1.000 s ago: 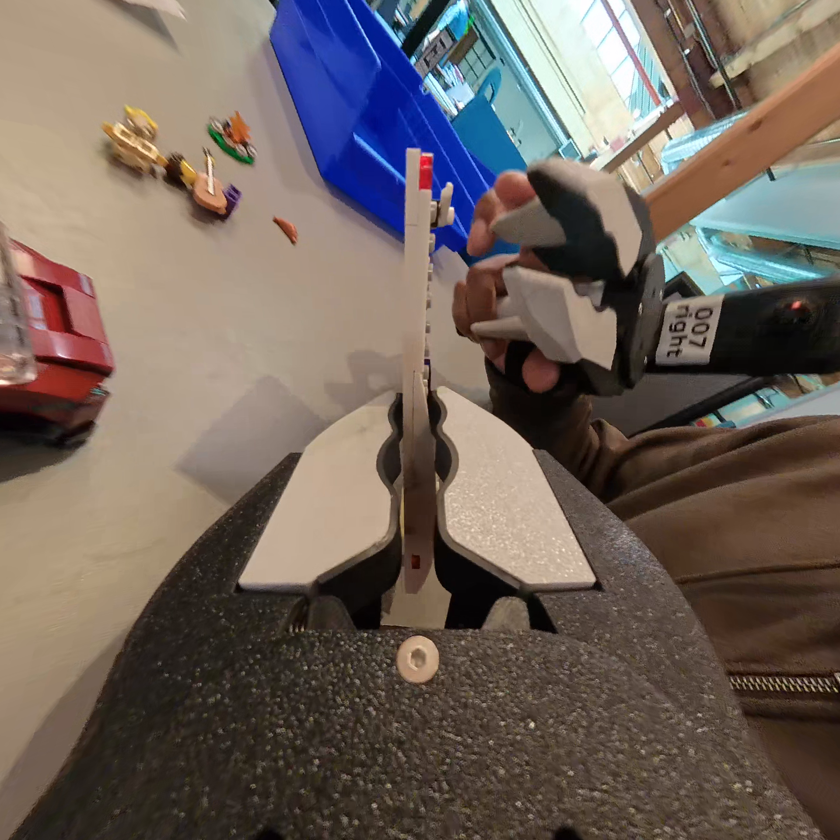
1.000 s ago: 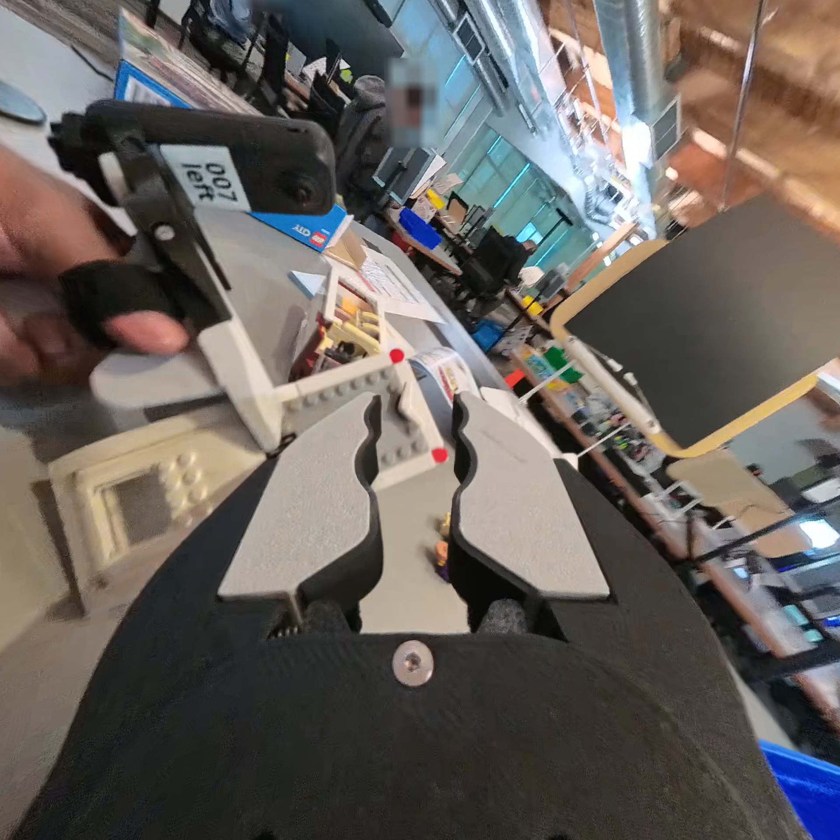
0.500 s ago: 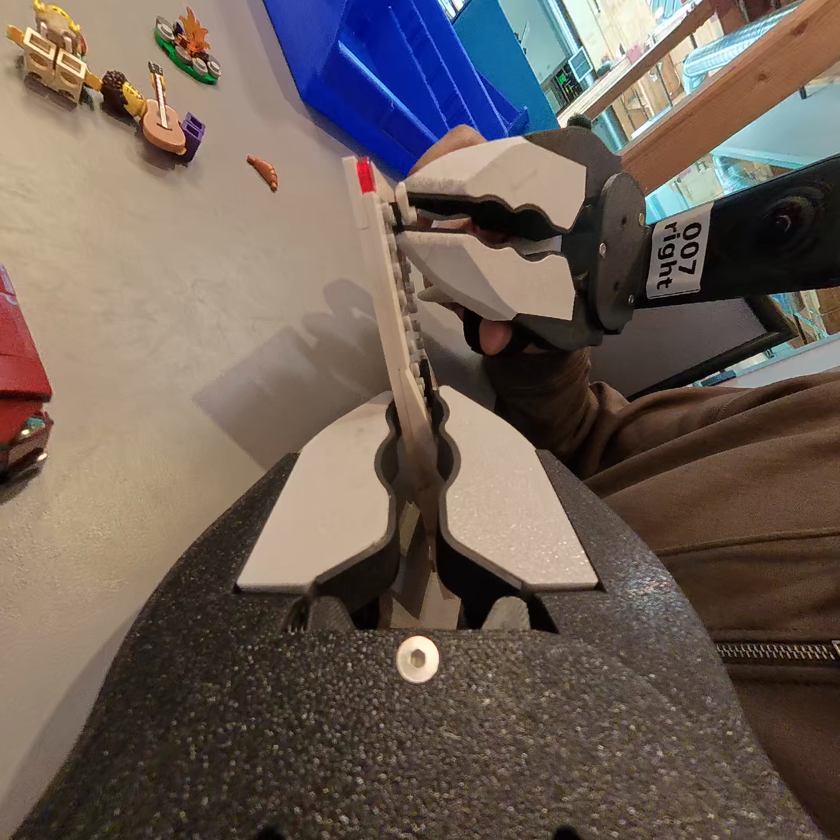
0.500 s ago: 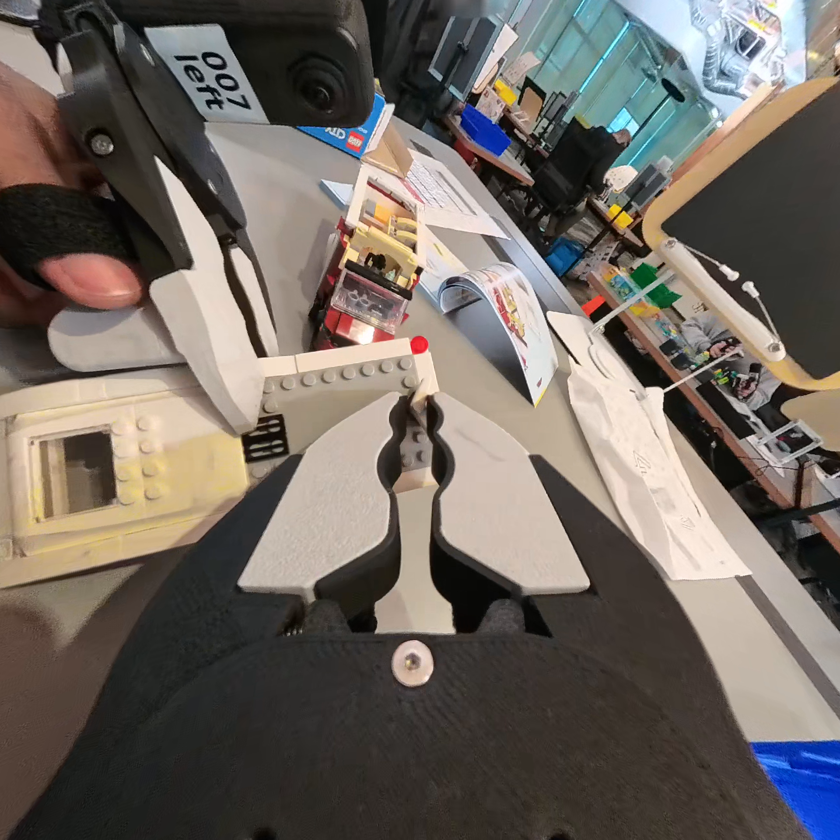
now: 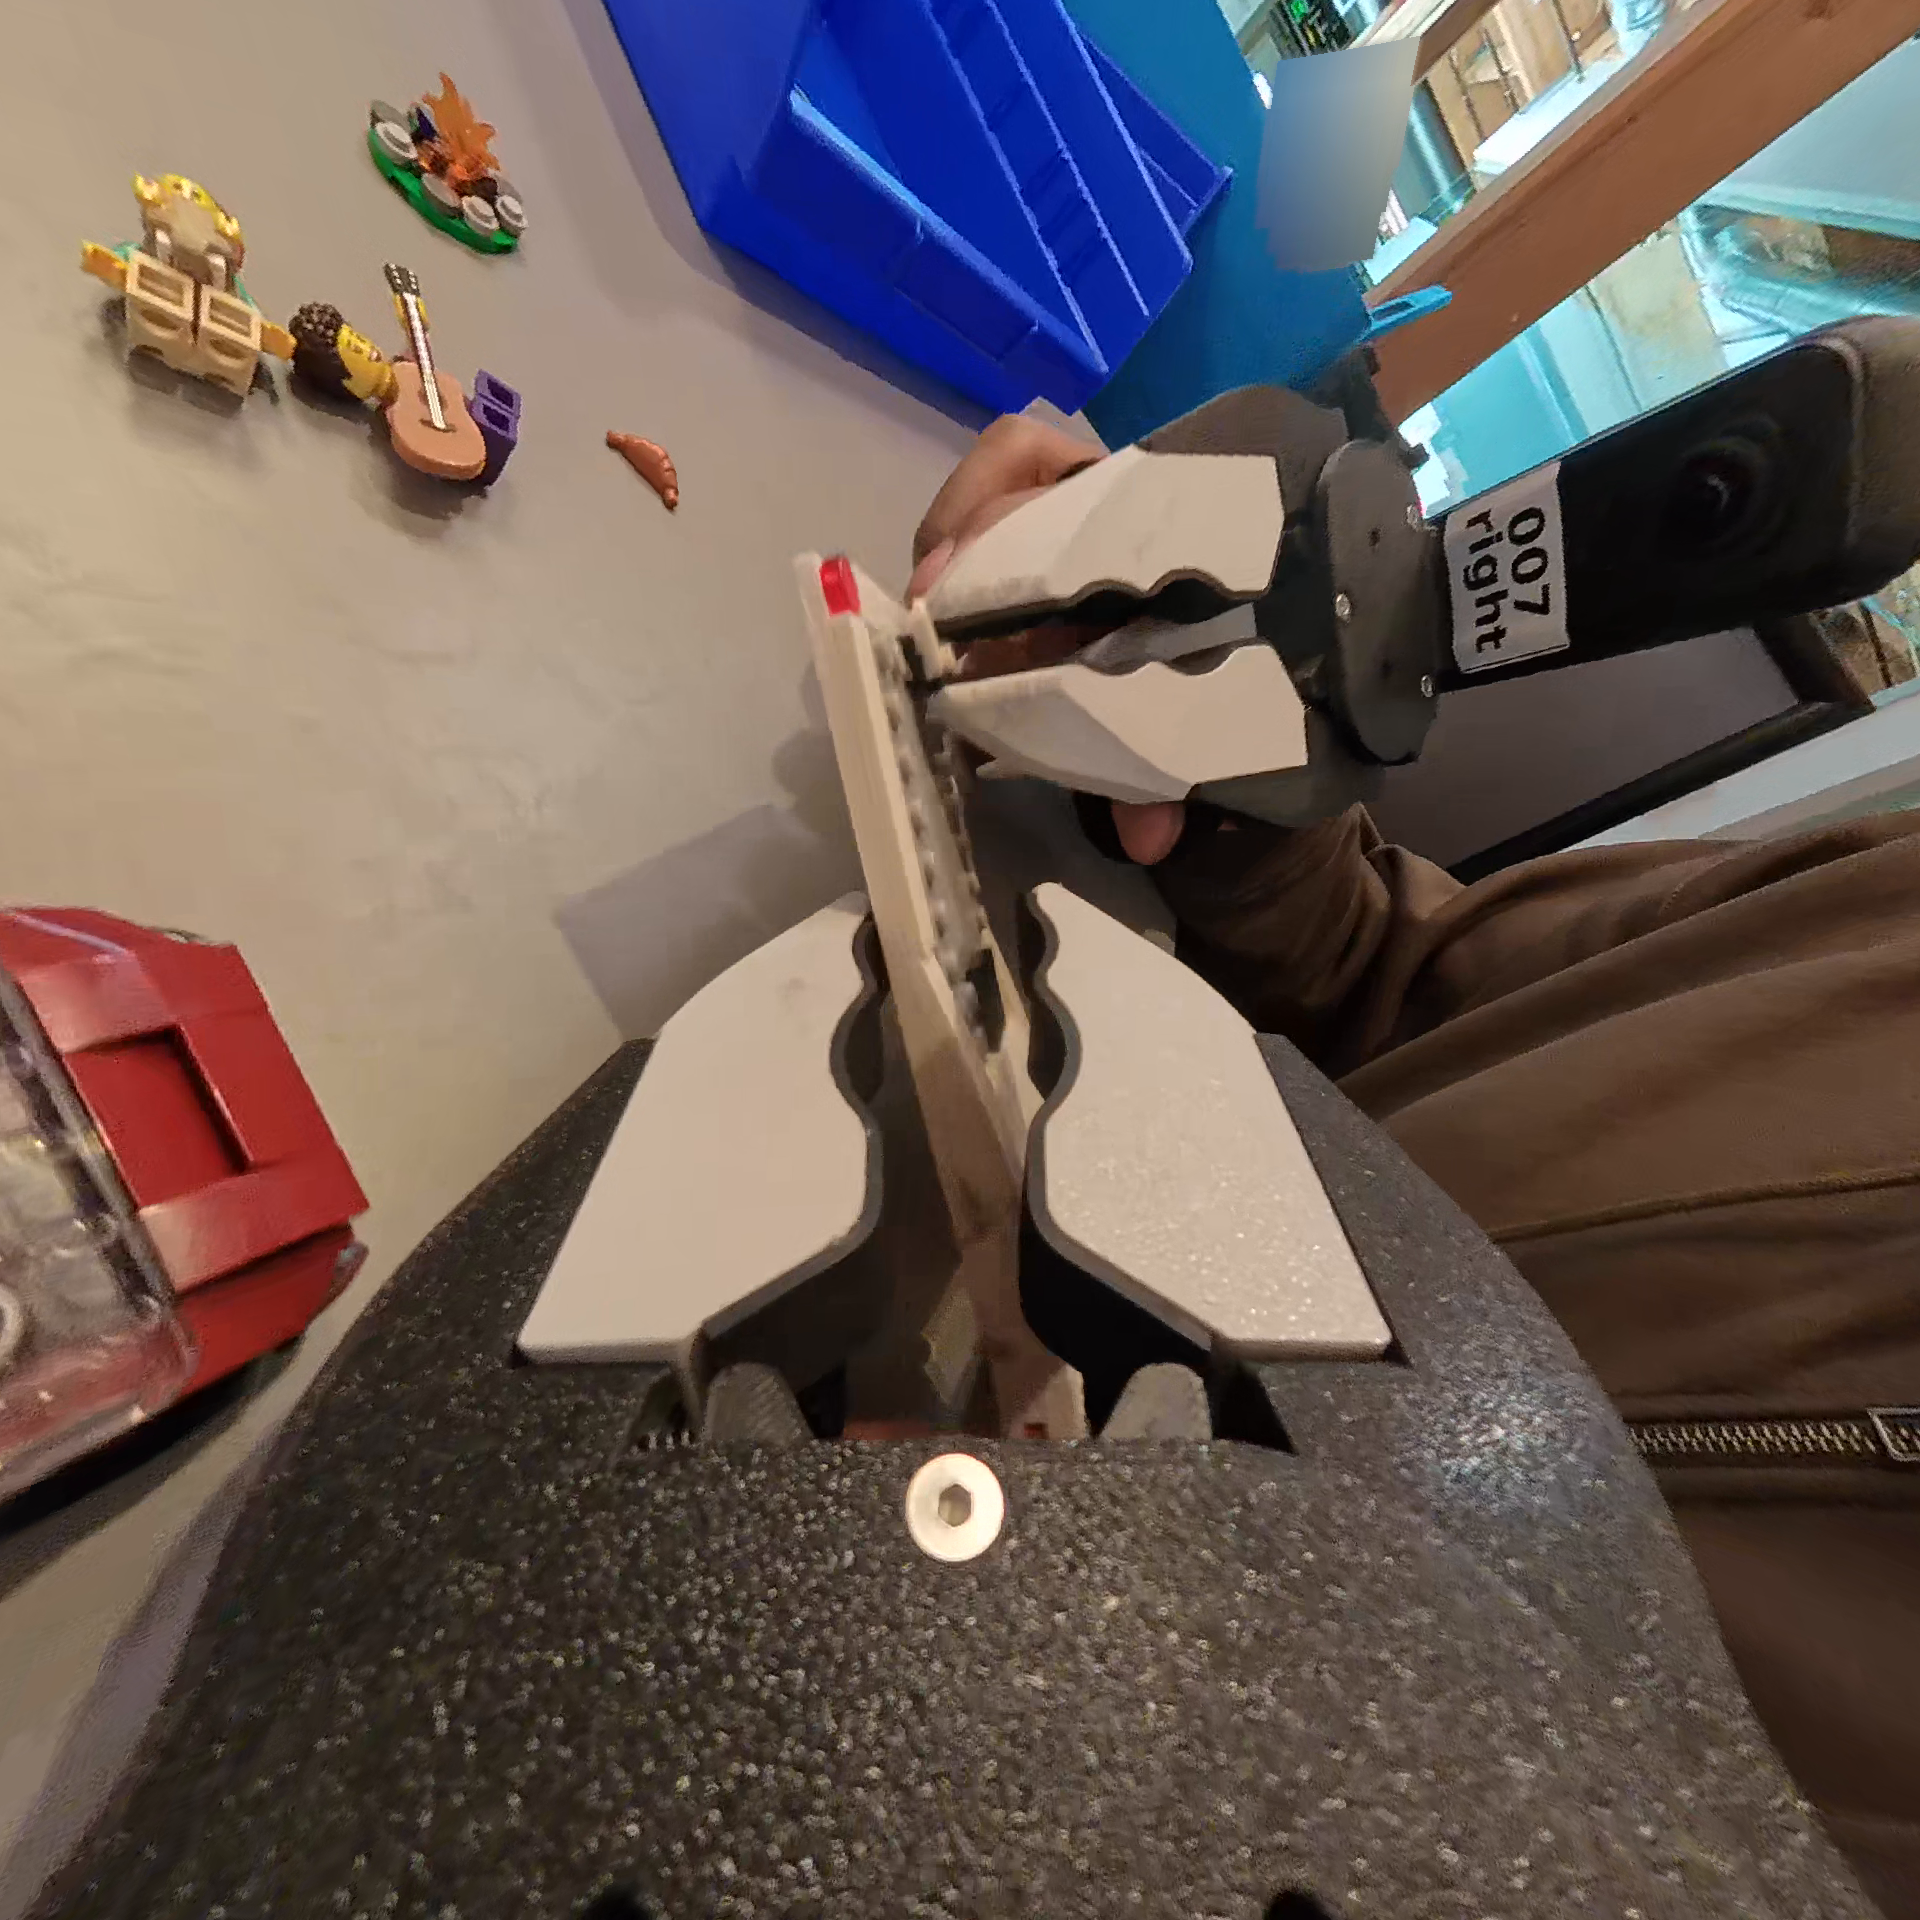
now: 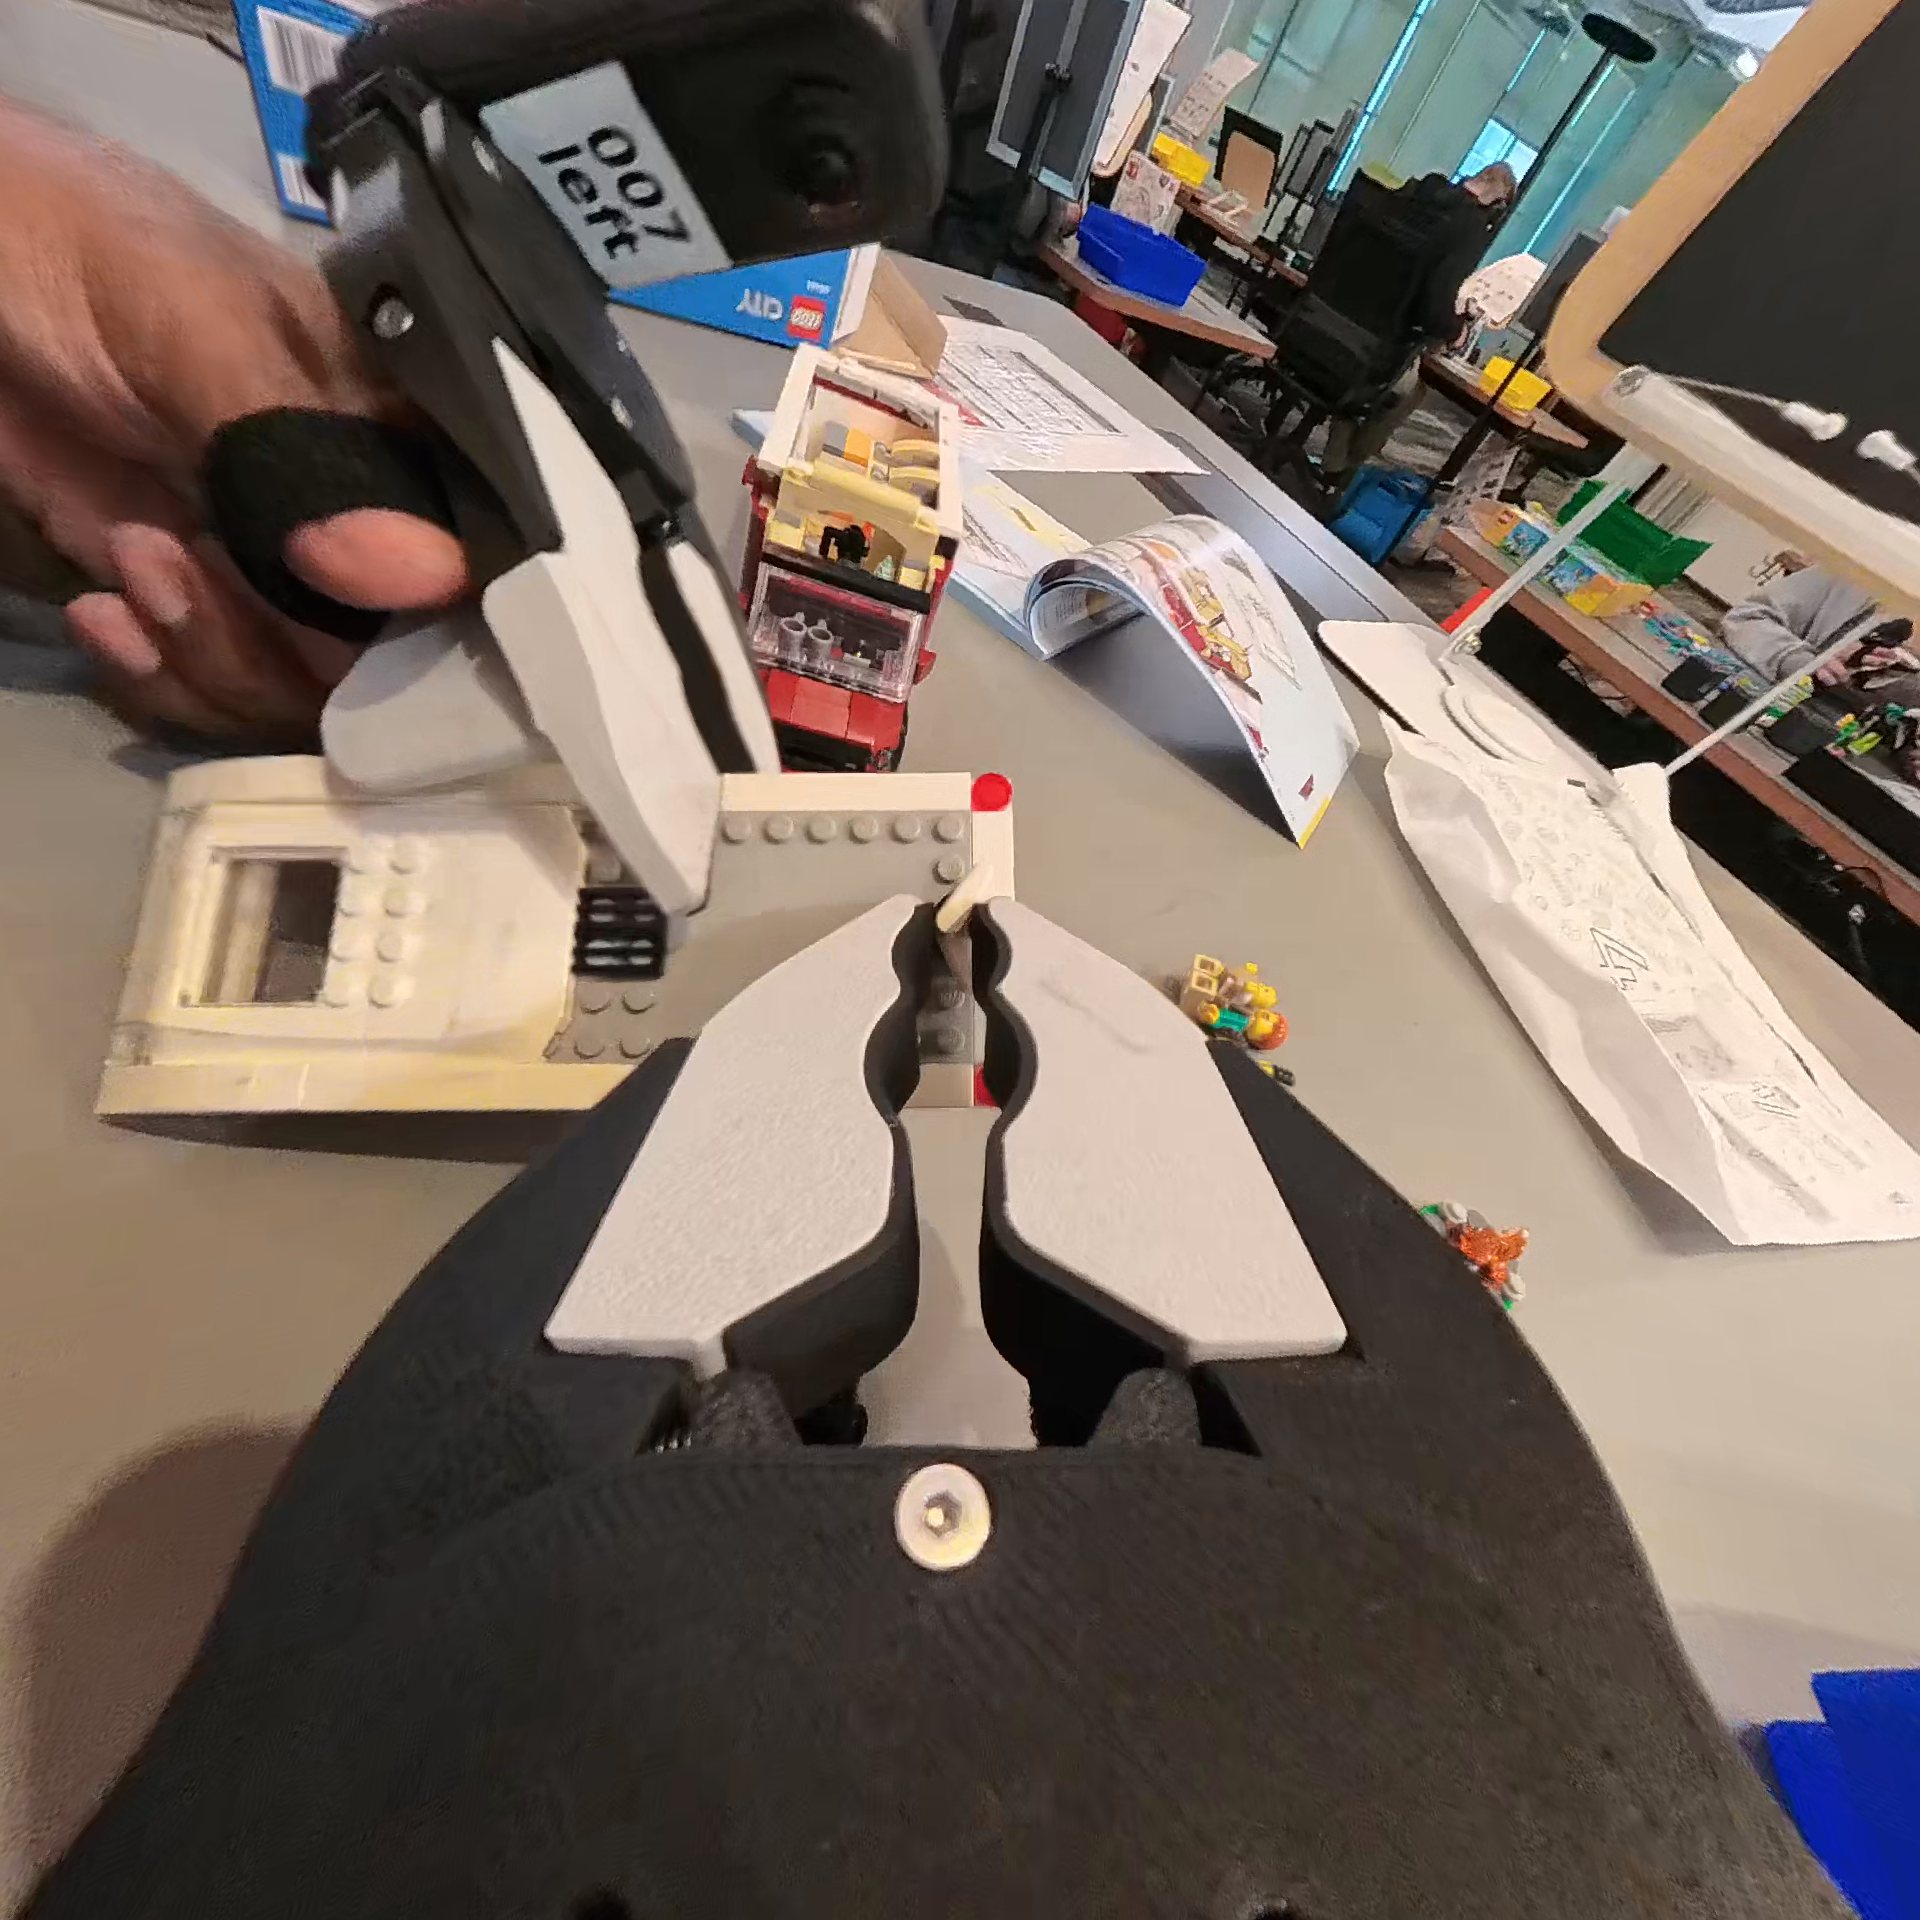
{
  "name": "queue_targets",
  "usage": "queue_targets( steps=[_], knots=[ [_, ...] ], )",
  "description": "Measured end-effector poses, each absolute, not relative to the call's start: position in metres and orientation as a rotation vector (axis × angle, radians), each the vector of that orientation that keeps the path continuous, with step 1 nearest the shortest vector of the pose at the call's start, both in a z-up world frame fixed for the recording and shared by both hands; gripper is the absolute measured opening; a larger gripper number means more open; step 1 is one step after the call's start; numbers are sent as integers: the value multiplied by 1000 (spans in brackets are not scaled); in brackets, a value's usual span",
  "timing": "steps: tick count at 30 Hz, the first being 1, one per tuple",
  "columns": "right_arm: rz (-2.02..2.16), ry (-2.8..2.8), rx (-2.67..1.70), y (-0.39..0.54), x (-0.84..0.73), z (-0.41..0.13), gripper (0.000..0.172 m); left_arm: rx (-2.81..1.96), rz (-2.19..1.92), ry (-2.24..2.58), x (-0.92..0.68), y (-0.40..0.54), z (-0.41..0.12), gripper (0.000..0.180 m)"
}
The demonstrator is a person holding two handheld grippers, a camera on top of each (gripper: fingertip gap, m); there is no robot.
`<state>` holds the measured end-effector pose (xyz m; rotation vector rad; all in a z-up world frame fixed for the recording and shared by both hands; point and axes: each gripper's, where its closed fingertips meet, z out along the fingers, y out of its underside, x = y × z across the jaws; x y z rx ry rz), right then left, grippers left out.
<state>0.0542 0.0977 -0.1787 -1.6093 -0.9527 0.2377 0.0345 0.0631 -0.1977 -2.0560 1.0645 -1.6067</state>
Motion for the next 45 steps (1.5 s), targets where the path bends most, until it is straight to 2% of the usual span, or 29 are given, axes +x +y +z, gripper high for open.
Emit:
queue_targets(
  steps=[5,9,14,19,27,45],
  knots=[
    [263,-947,-1595,96,55,-177,6,-2070,-1561,1176,41,70,-199,13],
    [312,-936,-1608,93,67,-177,7,-2068,-1587,1233,51,70,-196,11],
    [373,-933,-1645,89,86,-179,18,-2080,-1497,1403,69,65,-197,10],
    [339,-905,-1688,94,104,-183,5,-2070,-1521,1471,86,69,-203,10],
    [332,-948,-1736,94,105,-192,12,-2052,-1581,1431,87,74,-208,11],
    [207,-1076,-1759,96,94,-209,8,-2155,-1652,1443,77,76,-224,10]
  ],
)
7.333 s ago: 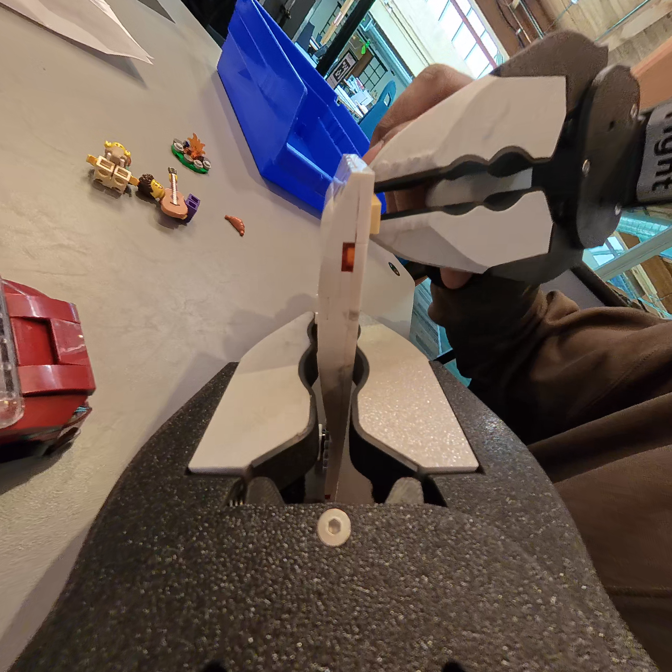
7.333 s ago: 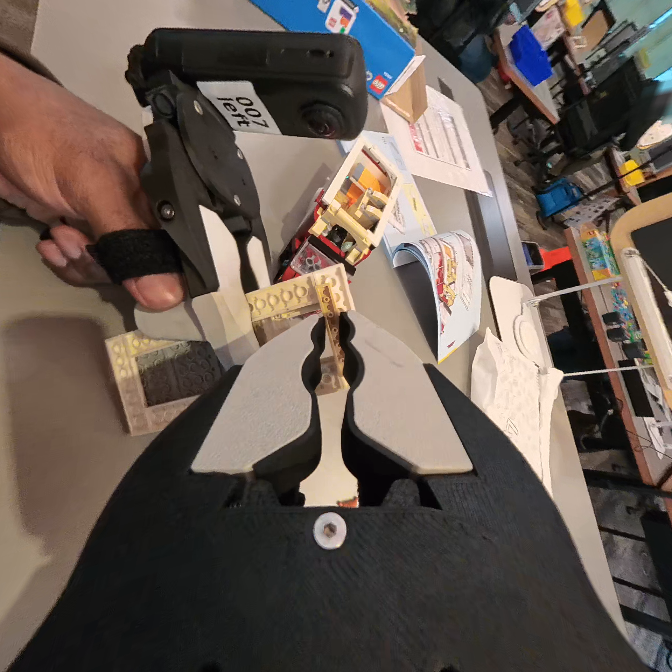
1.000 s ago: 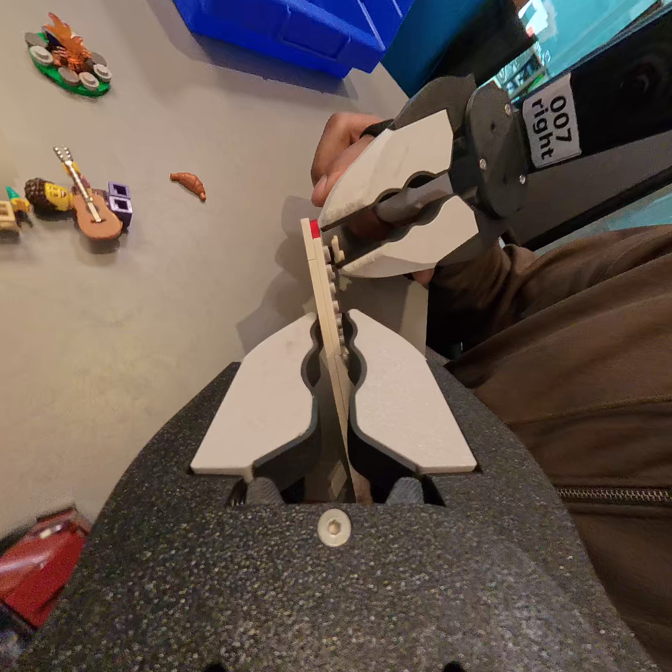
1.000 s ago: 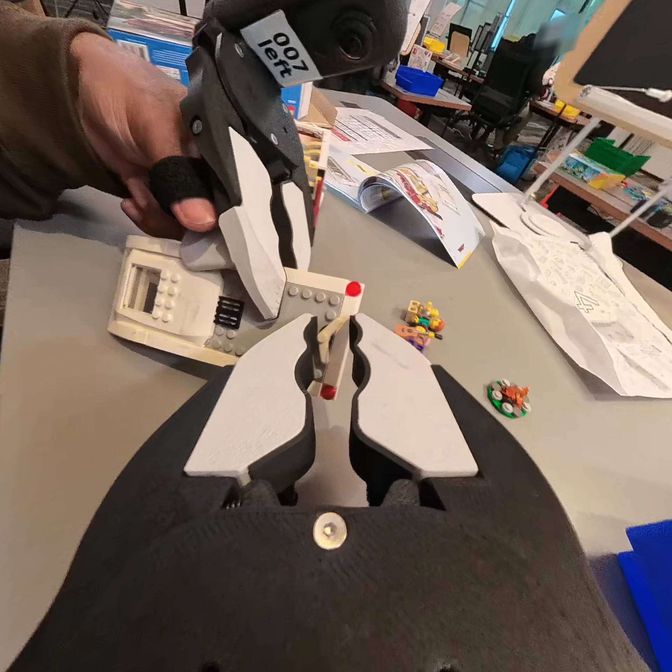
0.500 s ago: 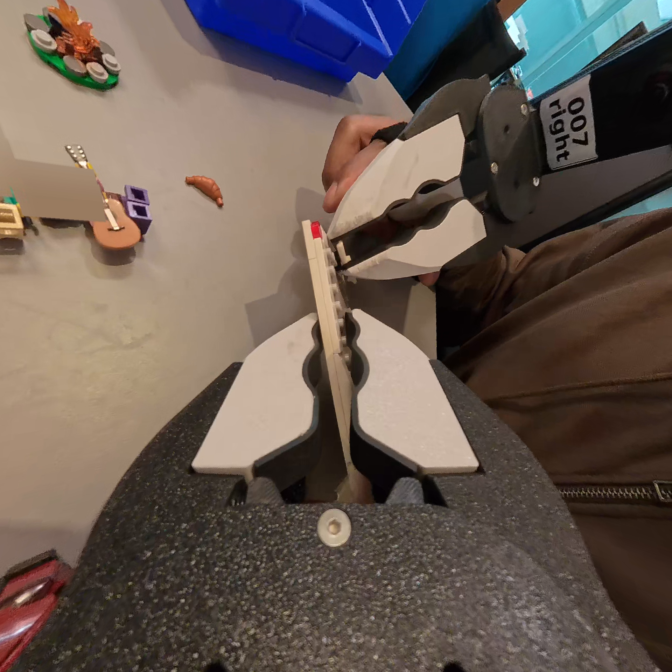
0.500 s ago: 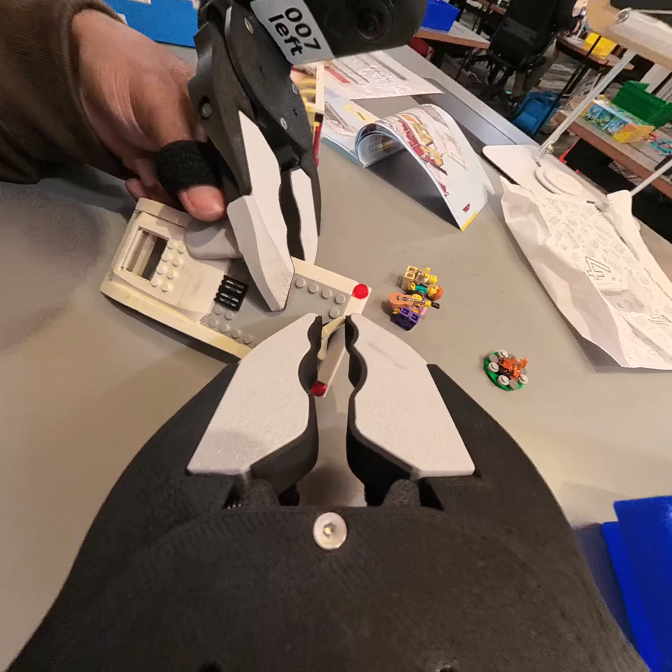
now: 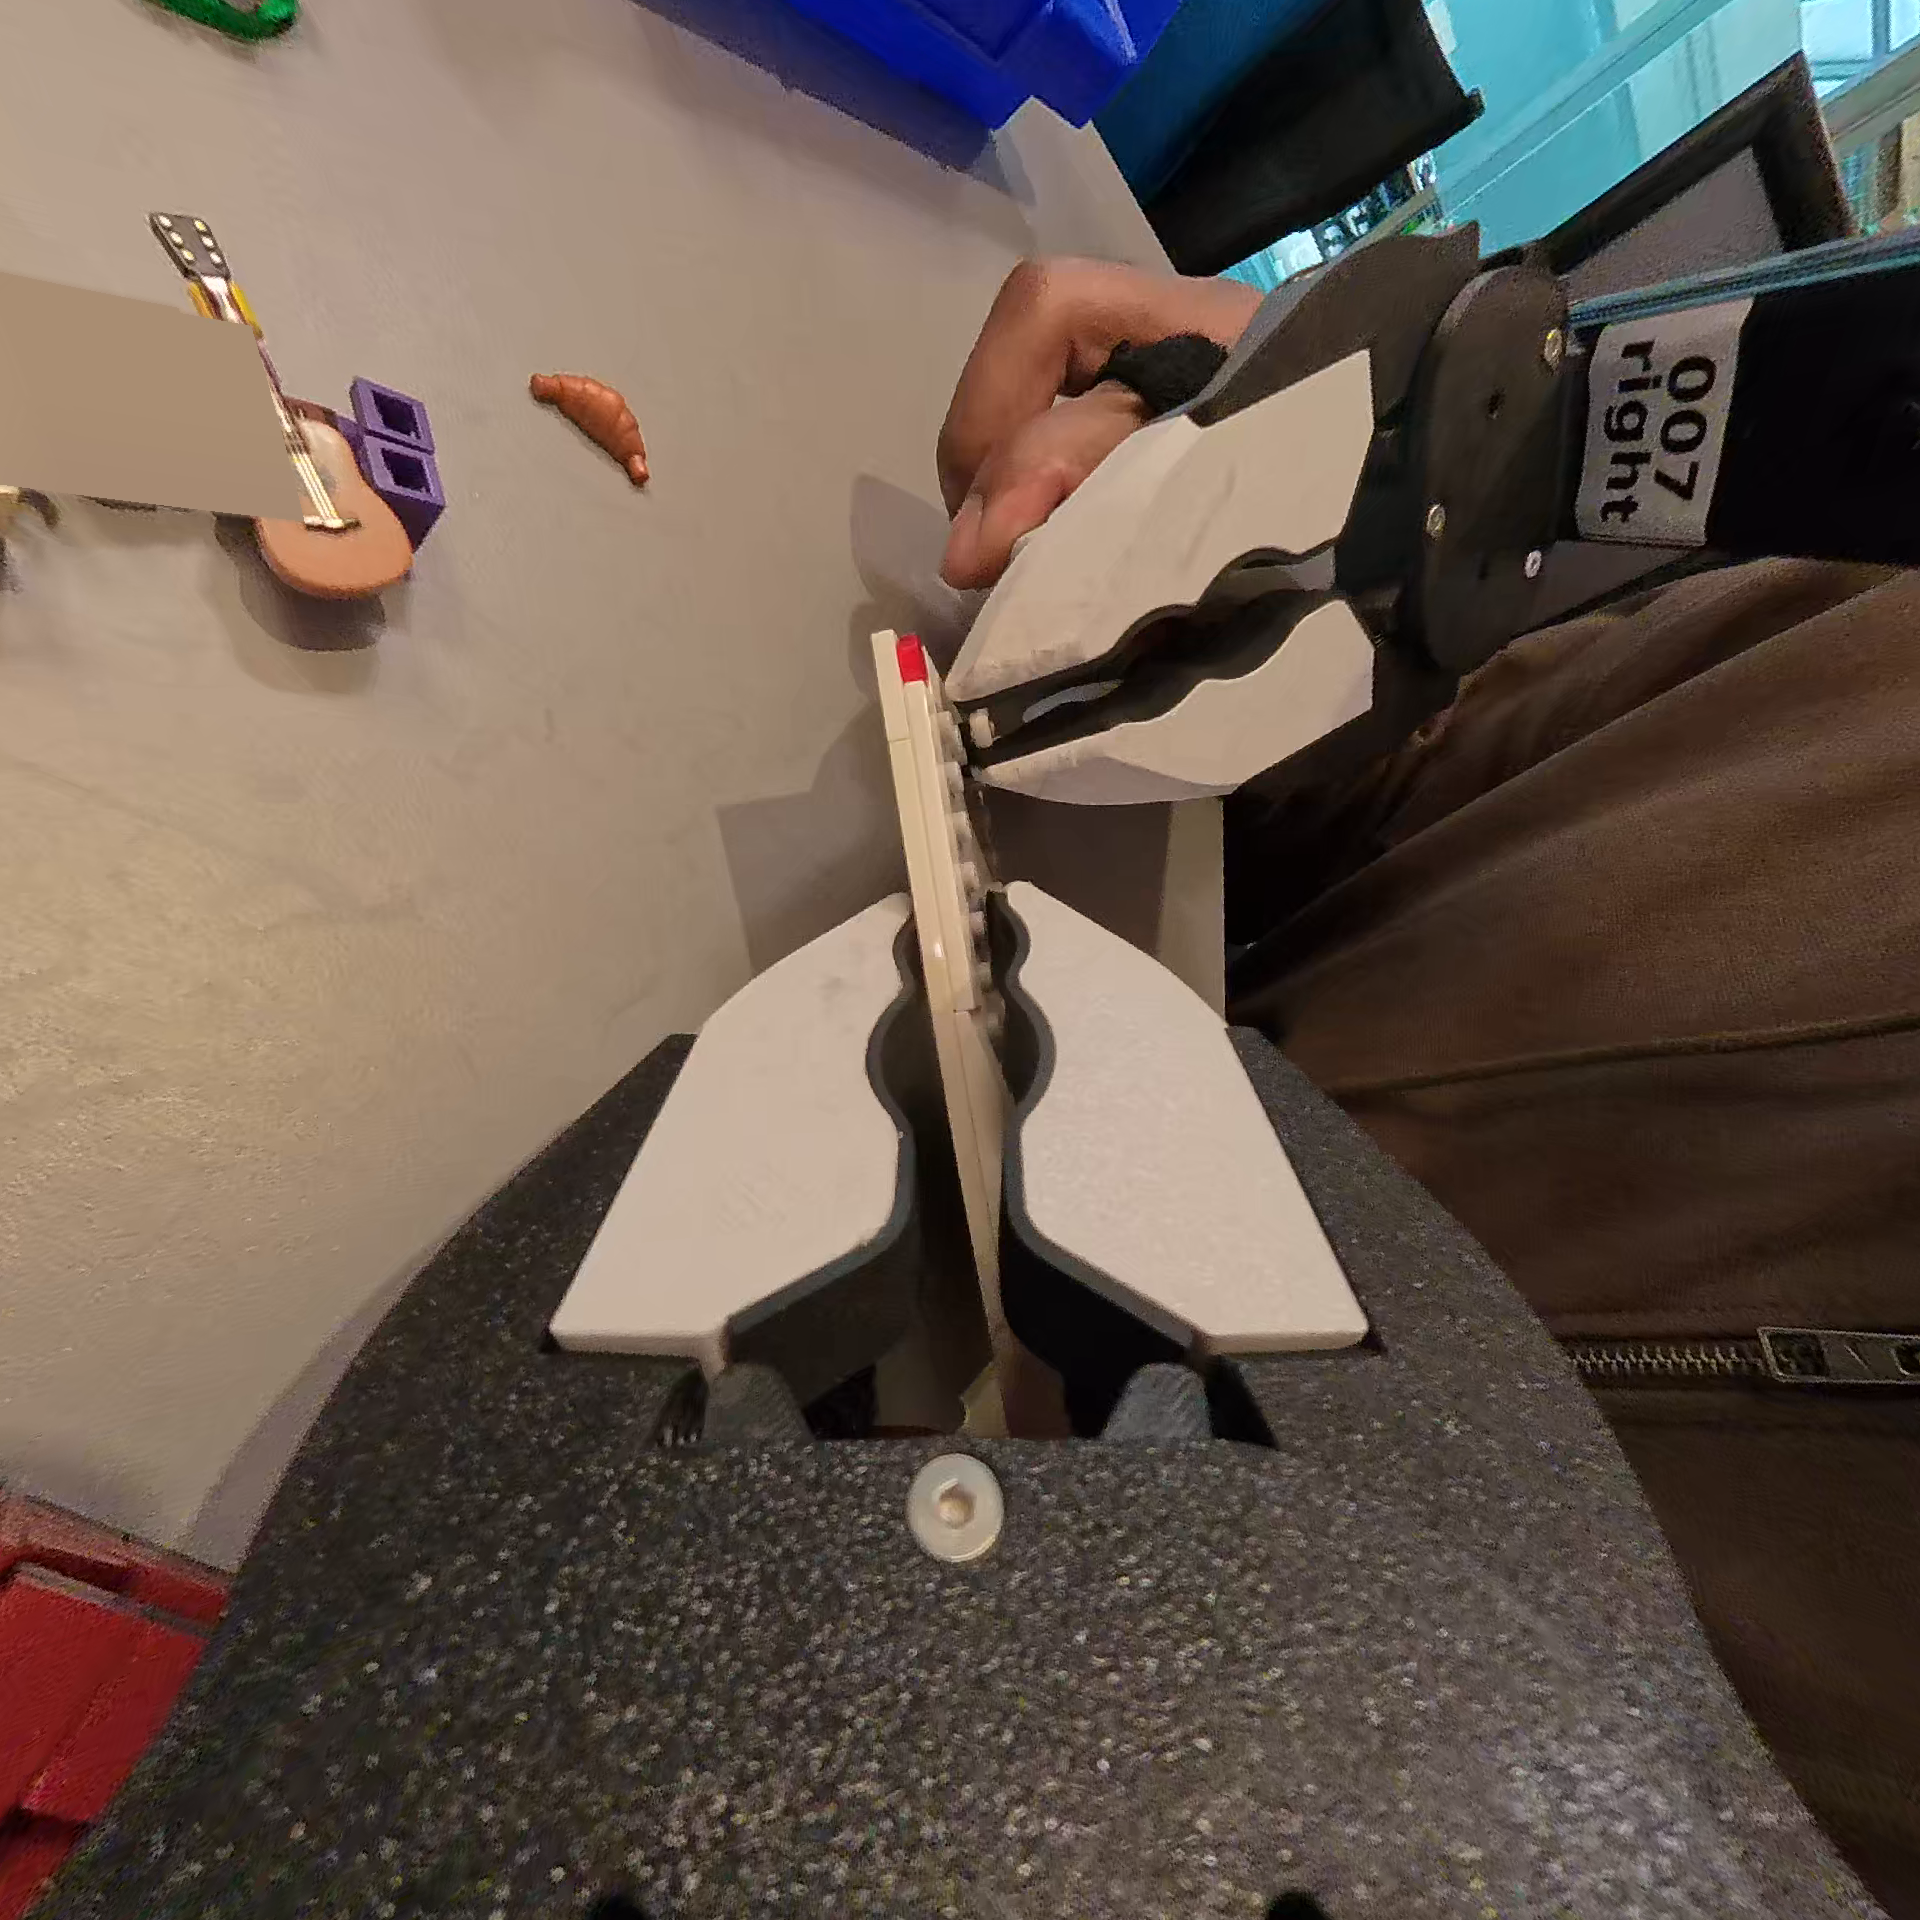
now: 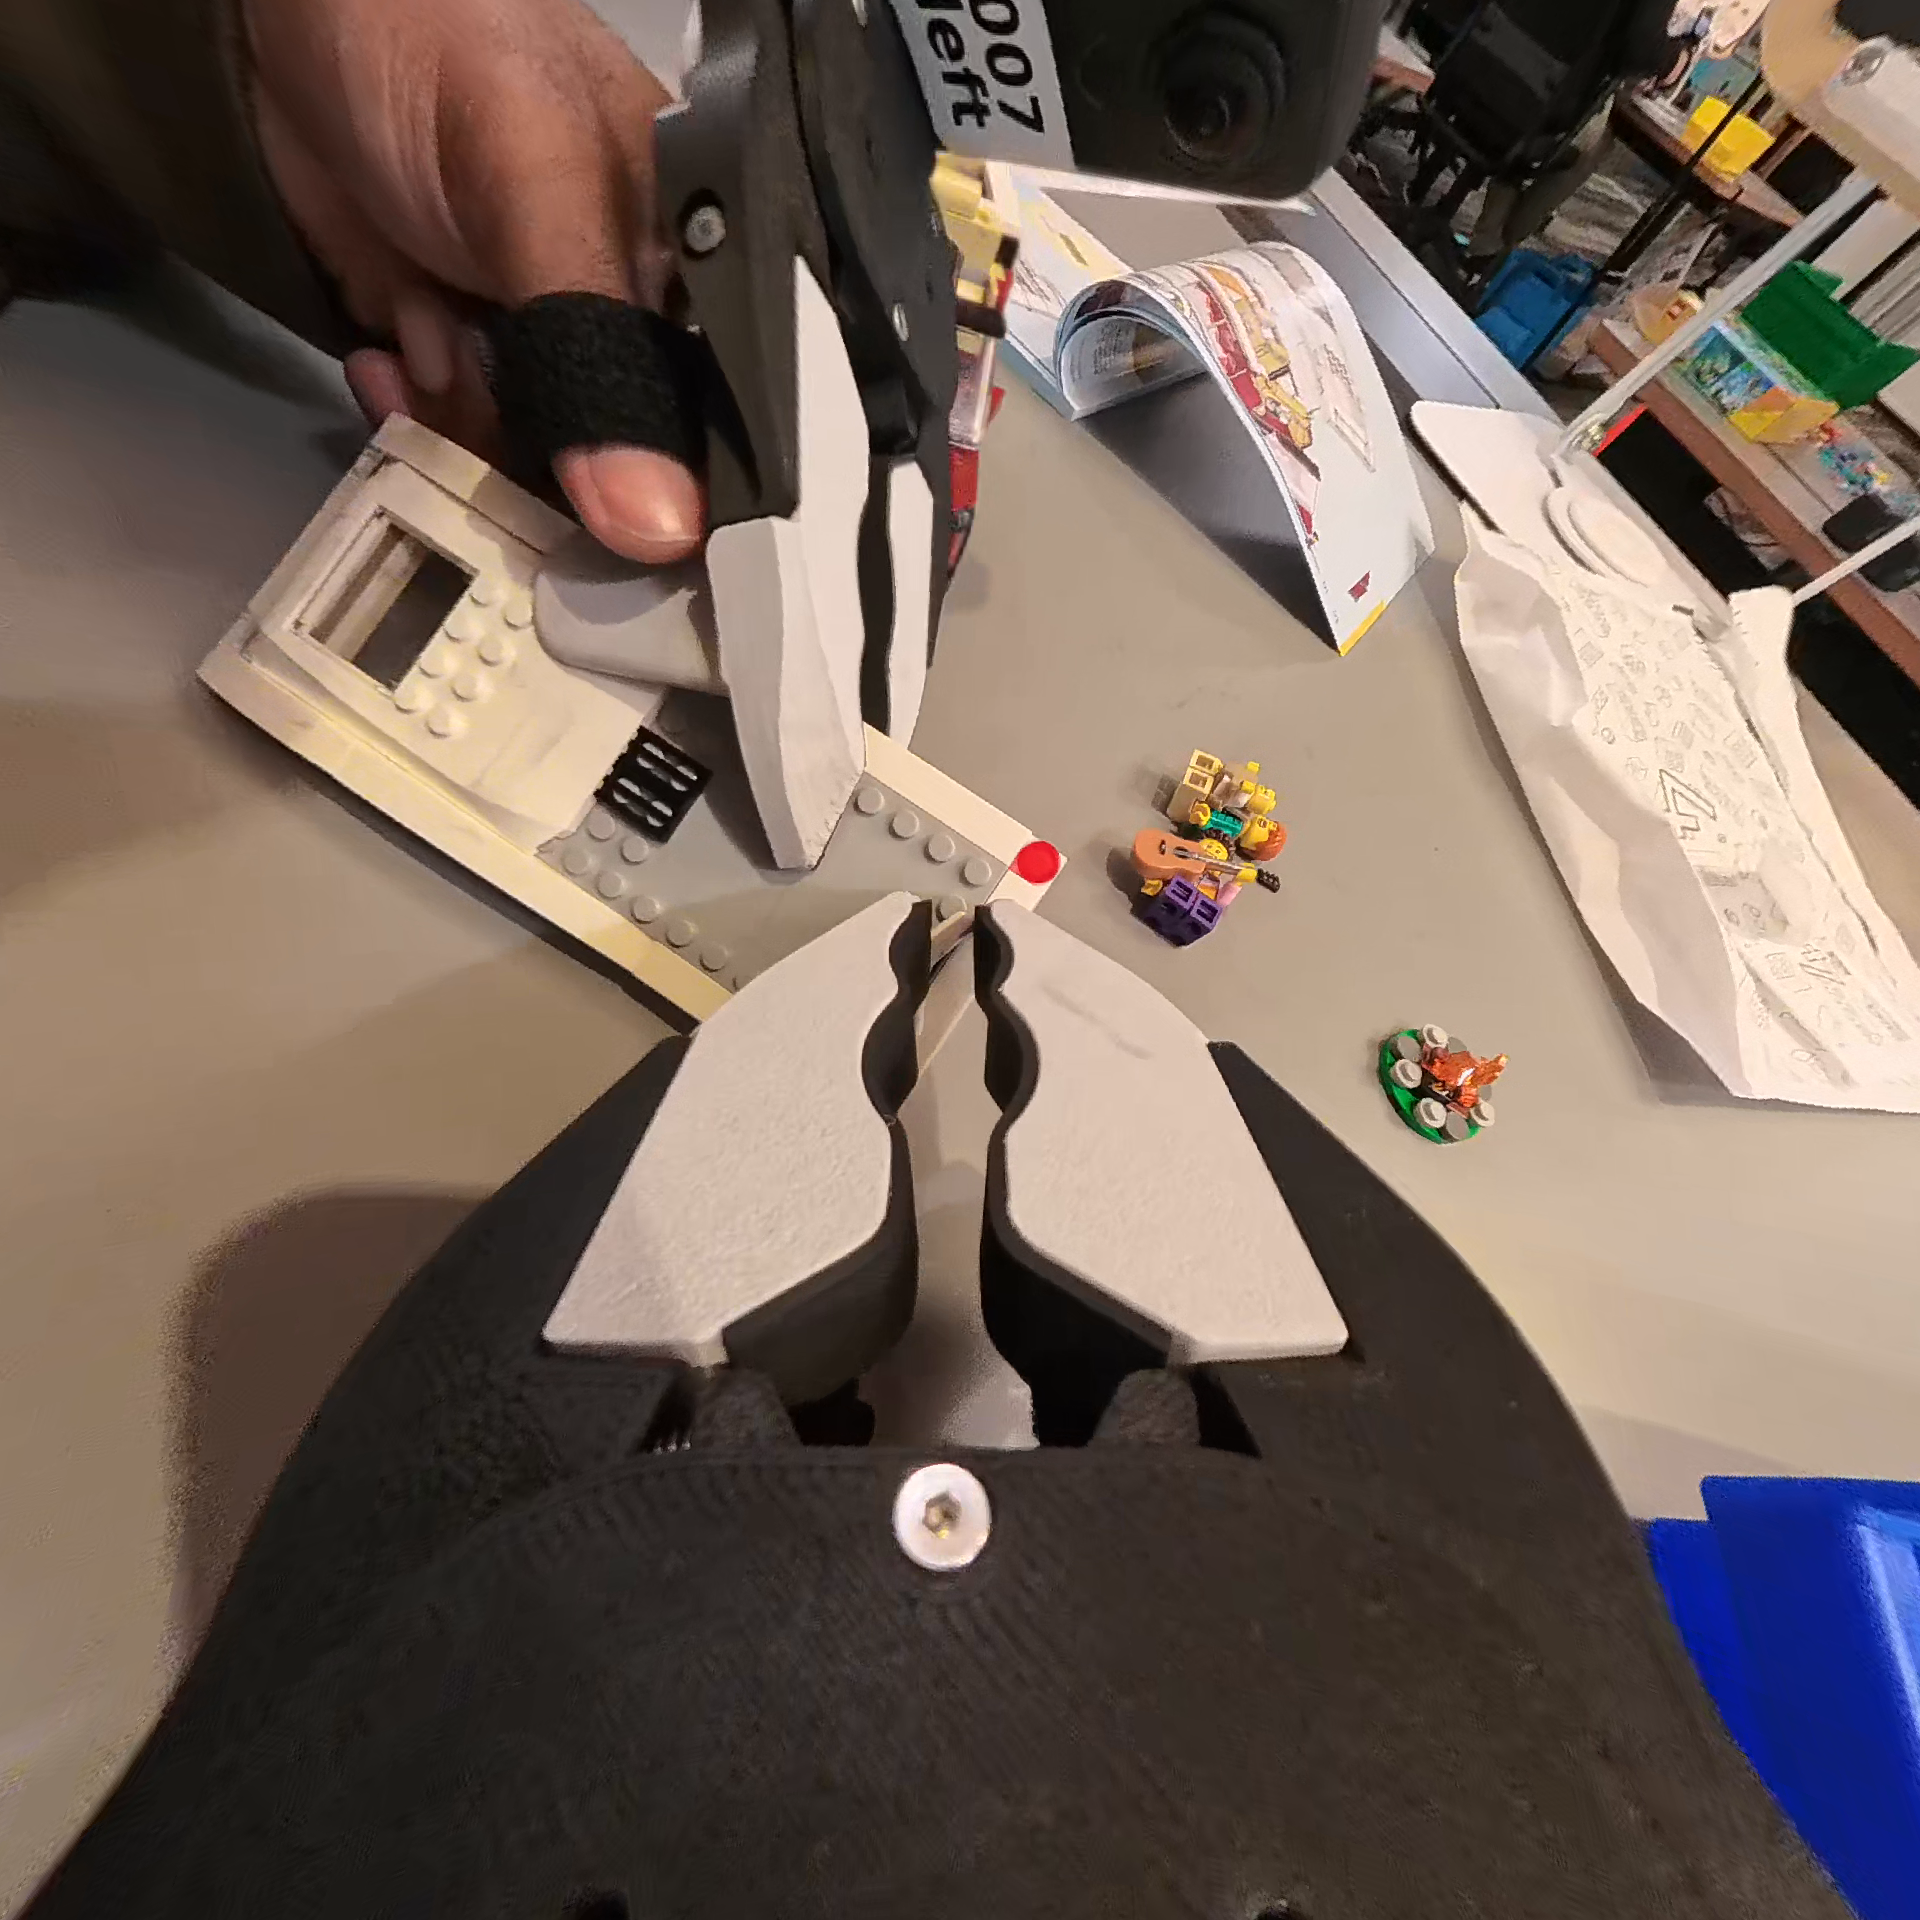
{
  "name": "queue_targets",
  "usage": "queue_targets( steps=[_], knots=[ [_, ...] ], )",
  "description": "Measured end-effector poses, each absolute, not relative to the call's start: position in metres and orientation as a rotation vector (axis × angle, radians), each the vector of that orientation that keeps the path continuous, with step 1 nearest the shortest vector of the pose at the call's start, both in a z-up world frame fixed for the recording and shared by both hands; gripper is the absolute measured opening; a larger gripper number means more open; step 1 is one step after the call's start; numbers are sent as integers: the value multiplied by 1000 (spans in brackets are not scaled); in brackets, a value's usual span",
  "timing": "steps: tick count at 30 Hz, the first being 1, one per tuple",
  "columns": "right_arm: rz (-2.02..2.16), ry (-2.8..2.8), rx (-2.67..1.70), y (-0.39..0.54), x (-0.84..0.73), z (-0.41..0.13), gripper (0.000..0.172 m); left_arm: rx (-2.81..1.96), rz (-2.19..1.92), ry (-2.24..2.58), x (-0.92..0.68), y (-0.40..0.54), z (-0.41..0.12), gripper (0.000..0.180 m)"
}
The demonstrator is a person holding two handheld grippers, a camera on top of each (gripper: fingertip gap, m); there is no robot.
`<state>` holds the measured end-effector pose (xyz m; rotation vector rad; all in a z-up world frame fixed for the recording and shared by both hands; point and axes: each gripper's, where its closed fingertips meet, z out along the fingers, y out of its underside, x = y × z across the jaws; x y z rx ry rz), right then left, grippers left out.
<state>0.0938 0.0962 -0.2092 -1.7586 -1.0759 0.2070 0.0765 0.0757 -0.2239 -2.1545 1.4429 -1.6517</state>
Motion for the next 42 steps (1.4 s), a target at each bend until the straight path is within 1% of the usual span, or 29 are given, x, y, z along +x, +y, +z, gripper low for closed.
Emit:
queue_targets(
  steps=[6,9,17,20,23,25,27,28,32,34,37,42],
  knots=[
    [162,-1112,-1702,94,93,-207,5,-2154,-1665,1462,76,74,-225,10],
    [214,-1139,-1669,86,90,-204,2,-2167,-1643,1417,75,81,-225,11],
    [127,-1040,-1692,100,110,-199,2,-2144,-1623,1408,72,89,-221,11],
    [-40,-905,-1639,117,135,-180,3,-2129,-1625,1416,72,88,-219,11],
    [-375,-656,-1603,139,199,-153,3,-2118,-1630,1421,72,87,-218,11],
    [-580,-477,-1676,148,256,-152,4,-2113,-1635,1420,73,86,-217,11],
    [-672,-355,-1788,148,298,-163,20,-2110,-1638,1418,73,86,-216,11],
    [-672,-320,-1817,147,309,-167,24,-2110,-1638,1414,73,86,-216,11],
    [-558,-300,-1743,142,298,-157,23,-2099,-1641,1384,74,88,-213,11],
    [-410,-393,-1697,142,263,-156,19,-2092,-1643,1357,75,91,-211,11],
    [-114,-581,-1654,134,189,-159,19,-2076,-1651,1304,77,95,-207,10],
    [60,-768,-1614,119,111,-167,17,-2042,-1659,1233,81,102,-202,10]
  ],
)
